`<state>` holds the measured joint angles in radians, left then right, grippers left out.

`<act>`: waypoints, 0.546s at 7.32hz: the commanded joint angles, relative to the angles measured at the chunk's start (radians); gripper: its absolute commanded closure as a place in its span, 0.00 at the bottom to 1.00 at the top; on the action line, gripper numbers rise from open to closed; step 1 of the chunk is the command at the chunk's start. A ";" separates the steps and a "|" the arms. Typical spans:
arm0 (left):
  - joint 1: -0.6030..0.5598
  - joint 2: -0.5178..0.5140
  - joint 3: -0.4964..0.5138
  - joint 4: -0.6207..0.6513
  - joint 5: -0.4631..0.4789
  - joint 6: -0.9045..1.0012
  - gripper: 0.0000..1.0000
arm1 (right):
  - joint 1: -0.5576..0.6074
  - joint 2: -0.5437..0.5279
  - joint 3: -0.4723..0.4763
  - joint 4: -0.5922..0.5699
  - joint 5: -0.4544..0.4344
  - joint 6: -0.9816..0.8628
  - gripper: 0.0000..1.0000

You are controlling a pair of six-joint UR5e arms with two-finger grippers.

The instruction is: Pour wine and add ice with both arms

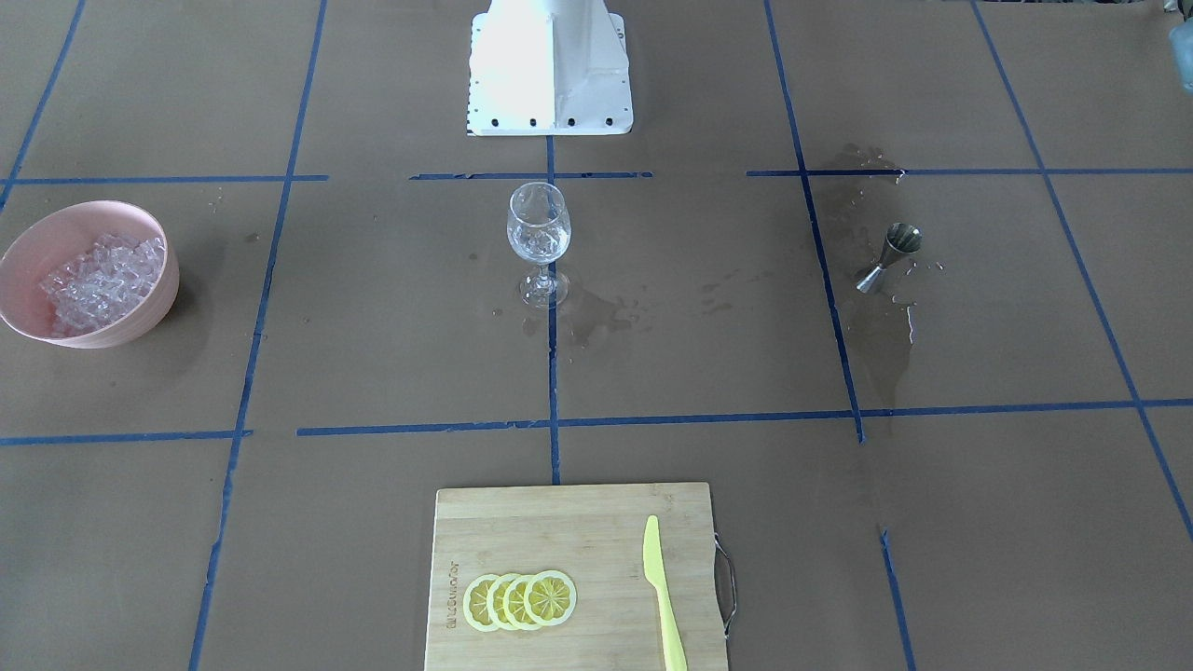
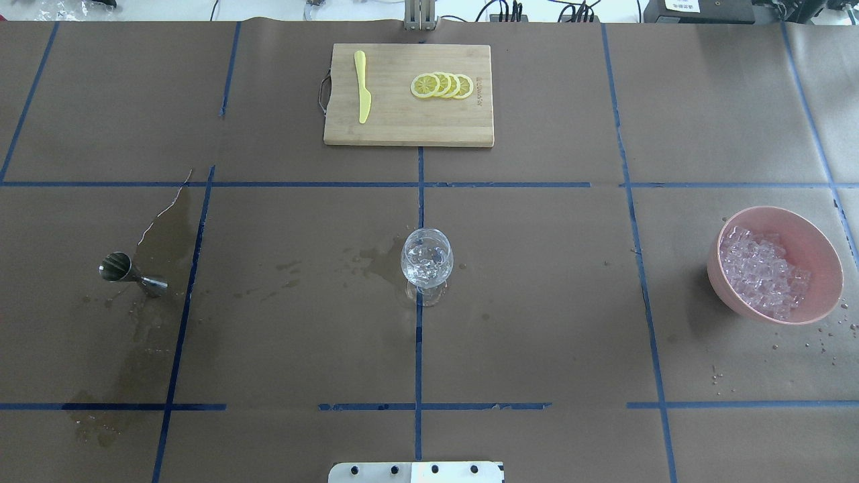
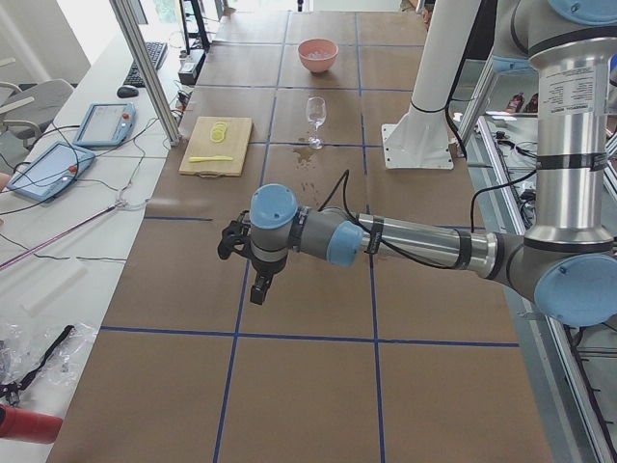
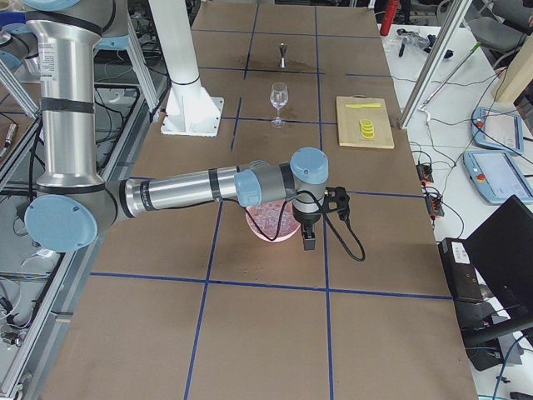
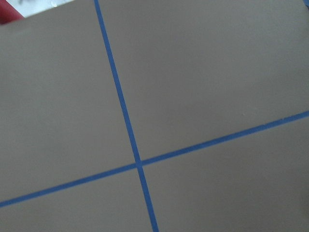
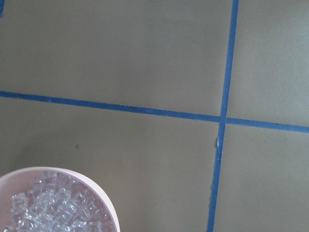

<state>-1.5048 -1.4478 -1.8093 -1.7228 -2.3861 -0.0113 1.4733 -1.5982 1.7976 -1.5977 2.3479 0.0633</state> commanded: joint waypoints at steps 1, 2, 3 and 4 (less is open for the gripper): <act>0.002 0.069 -0.024 -0.036 0.054 0.093 0.00 | 0.016 0.035 -0.004 -0.139 0.002 -0.154 0.00; 0.002 0.067 -0.013 -0.049 0.064 0.129 0.00 | 0.016 0.032 -0.006 -0.139 0.002 -0.154 0.00; 0.017 0.057 0.011 -0.049 0.068 0.129 0.00 | 0.016 0.032 -0.009 -0.137 0.005 -0.154 0.00; 0.017 0.047 0.011 -0.049 0.076 0.131 0.00 | 0.016 0.032 -0.011 -0.136 0.004 -0.151 0.00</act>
<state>-1.4935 -1.3908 -1.8075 -1.7685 -2.3220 0.1102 1.4889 -1.5670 1.7897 -1.7320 2.3516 -0.0867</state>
